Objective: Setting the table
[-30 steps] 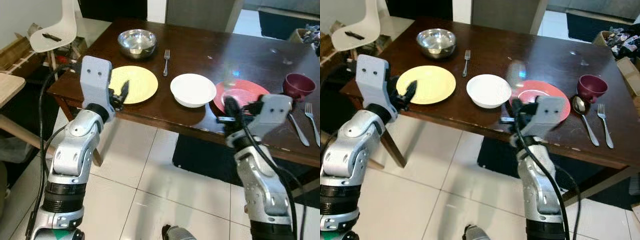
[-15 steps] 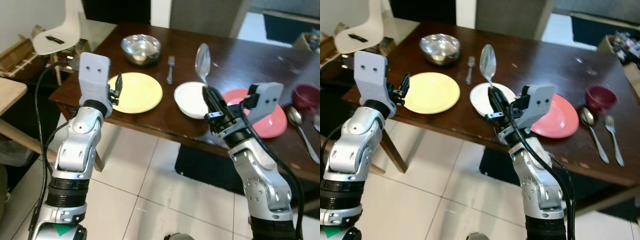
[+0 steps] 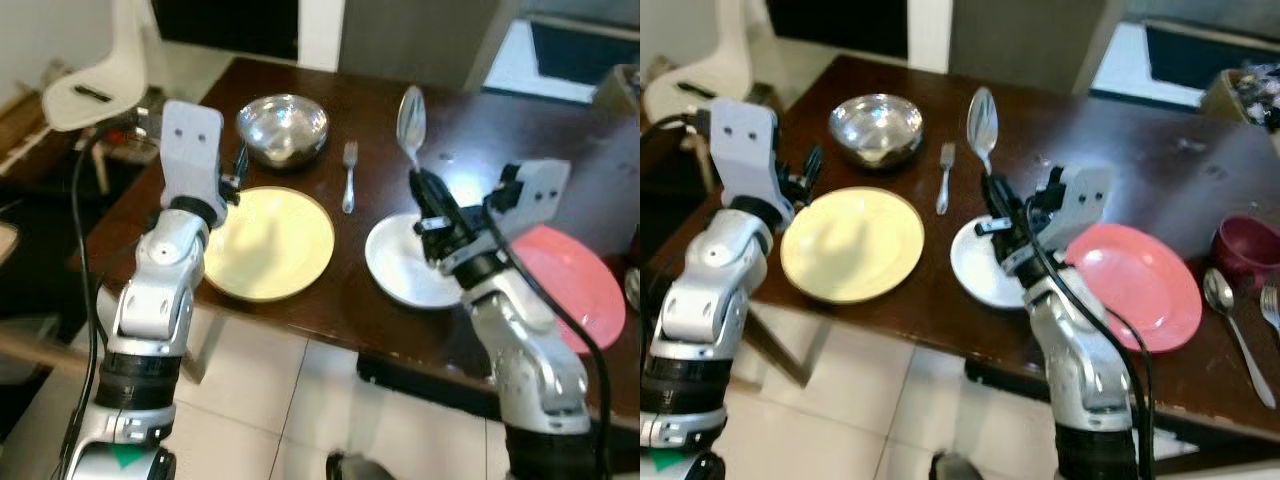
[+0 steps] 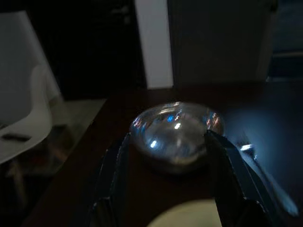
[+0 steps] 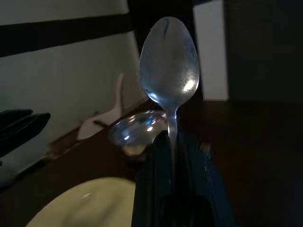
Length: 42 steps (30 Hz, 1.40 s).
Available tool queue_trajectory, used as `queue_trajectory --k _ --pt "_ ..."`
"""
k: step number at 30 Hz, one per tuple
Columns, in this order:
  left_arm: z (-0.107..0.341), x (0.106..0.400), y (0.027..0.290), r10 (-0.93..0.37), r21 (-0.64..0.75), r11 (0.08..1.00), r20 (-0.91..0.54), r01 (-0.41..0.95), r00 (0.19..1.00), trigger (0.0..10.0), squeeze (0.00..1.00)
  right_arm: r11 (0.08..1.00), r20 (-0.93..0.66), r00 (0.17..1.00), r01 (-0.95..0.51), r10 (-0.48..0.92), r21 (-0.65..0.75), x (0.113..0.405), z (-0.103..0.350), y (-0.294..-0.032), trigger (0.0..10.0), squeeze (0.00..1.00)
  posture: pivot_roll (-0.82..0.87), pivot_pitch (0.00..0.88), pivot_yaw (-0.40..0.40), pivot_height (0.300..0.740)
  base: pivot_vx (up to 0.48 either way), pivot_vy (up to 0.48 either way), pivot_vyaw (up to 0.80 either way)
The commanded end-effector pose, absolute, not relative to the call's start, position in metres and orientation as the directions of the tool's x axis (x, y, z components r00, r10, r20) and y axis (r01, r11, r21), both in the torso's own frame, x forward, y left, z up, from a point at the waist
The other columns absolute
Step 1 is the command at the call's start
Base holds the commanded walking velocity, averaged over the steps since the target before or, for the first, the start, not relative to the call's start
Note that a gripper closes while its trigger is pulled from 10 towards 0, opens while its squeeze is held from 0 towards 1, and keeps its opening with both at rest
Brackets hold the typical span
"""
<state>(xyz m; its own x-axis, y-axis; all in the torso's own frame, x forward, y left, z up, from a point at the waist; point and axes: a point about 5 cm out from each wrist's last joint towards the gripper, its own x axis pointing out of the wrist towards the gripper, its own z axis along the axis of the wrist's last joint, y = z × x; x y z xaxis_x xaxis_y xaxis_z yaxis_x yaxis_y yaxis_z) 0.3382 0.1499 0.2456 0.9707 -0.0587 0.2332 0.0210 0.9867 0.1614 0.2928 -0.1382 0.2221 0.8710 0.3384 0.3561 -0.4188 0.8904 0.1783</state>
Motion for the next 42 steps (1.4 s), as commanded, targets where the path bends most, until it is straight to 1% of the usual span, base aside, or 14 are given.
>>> queue_trajectory --k 1,6,10,14,19,23,25,26,28,29,33,36,37,42 --pt "0.239 0.339 0.152 -0.050 0.166 0.986 0.211 0.015 0.976 10.0 0.00 0.888 0.348 0.871 -0.424 0.346 0.177 0.292 0.220 -0.136 10.0 0.00 -0.11 0.048 0.064 0.740 0.424 0.000 -0.79" --pt "0.238 0.339 0.151 -0.059 0.167 0.986 0.208 0.024 0.976 10.0 0.00 0.894 0.343 0.874 -0.417 0.345 0.165 0.293 0.220 -0.137 10.0 0.00 -0.11 0.045 0.064 0.740 0.413 0.000 -0.25" --pt "0.239 0.338 0.149 -0.122 0.181 0.980 0.198 0.085 0.973 10.0 0.00 0.898 0.327 0.879 -0.412 0.348 0.153 0.295 0.219 -0.136 10.0 0.00 -0.11 0.041 0.065 0.740 0.267 0.000 0.00" --pt "0.251 0.336 0.156 -0.203 0.227 0.962 0.233 0.150 0.951 10.0 0.00 0.905 0.311 0.886 -0.401 0.345 0.138 0.297 0.219 -0.137 10.0 0.00 -0.11 0.040 0.066 0.740 0.000 0.000 0.00" --pt "0.275 0.339 0.166 -0.231 0.270 0.952 0.310 0.148 0.922 10.0 0.00 0.952 0.207 0.944 -0.285 0.259 0.110 0.311 0.210 -0.147 10.0 0.00 -0.10 0.039 0.070 0.740 0.000 0.000 0.00" --pt "0.283 0.340 0.164 -0.276 0.309 0.935 0.322 0.175 0.906 10.0 0.00 0.963 0.178 0.958 -0.246 0.225 0.107 0.319 0.209 -0.151 10.0 0.00 -0.10 0.040 0.072 0.740 0.000 0.000 0.00" --pt "0.289 0.340 0.157 -0.356 0.346 0.906 0.309 0.244 0.882 10.0 0.00 0.971 0.145 0.972 -0.205 0.186 0.124 0.335 0.212 -0.157 10.0 0.00 -0.10 0.049 0.074 0.740 0.000 0.000 0.00" --pt "0.289 0.340 0.157 -0.356 0.346 0.906 0.309 0.244 0.882 10.0 0.00 0.971 0.145 0.972 -0.205 0.186 0.124 0.335 0.212 -0.157 10.0 0.00 -0.10 0.049 0.074 0.740 0.000 0.000 0.00" --pt "0.293 0.339 0.145 -0.475 0.381 0.851 0.264 0.362 0.839 10.0 0.00 0.978 0.093 0.984 -0.166 0.155 0.129 0.361 0.219 -0.163 10.0 0.00 -0.09 0.054 0.072 0.740 0.000 0.000 0.00" --pt "0.293 0.339 0.145 -0.475 0.381 0.851 0.264 0.362 0.839 10.0 0.00 0.978 0.093 0.984 -0.166 0.155 0.129 0.361 0.219 -0.163 10.0 0.00 -0.09 0.054 0.072 0.740 0.000 0.000 0.00" --pt "0.297 0.338 0.134 -0.570 0.377 0.793 0.186 0.478 0.800 10.0 0.00 0.978 0.035 0.990 -0.142 0.138 0.150 0.387 0.220 -0.166 10.0 0.00 -0.04 0.071 0.062 0.740 0.000 0.000 0.00" --pt "0.297 0.337 0.133 -0.581 0.377 0.783 0.163 0.494 0.797 10.0 0.00 0.978 0.018 0.991 -0.134 0.133 0.158 0.389 0.218 -0.166 10.0 0.00 -0.02 0.078 0.058 0.740 0.000 0.000 0.00" --pt "0.297 0.334 0.130 -0.646 0.388 0.724 0.093 0.570 0.757 10.0 0.00 0.975 -0.021 0.989 -0.141 0.147 0.174 0.395 0.213 -0.164 10.0 0.00 0.01 0.095 0.054 0.740 0.000 0.000 0.00" --pt "0.302 0.331 0.129 -0.708 0.390 0.657 0.025 0.646 0.705 10.0 0.00 0.972 -0.061 0.985 -0.151 0.164 0.177 0.400 0.207 -0.159 10.0 0.00 0.04 0.106 0.056 0.740 0.000 0.000 0.00"
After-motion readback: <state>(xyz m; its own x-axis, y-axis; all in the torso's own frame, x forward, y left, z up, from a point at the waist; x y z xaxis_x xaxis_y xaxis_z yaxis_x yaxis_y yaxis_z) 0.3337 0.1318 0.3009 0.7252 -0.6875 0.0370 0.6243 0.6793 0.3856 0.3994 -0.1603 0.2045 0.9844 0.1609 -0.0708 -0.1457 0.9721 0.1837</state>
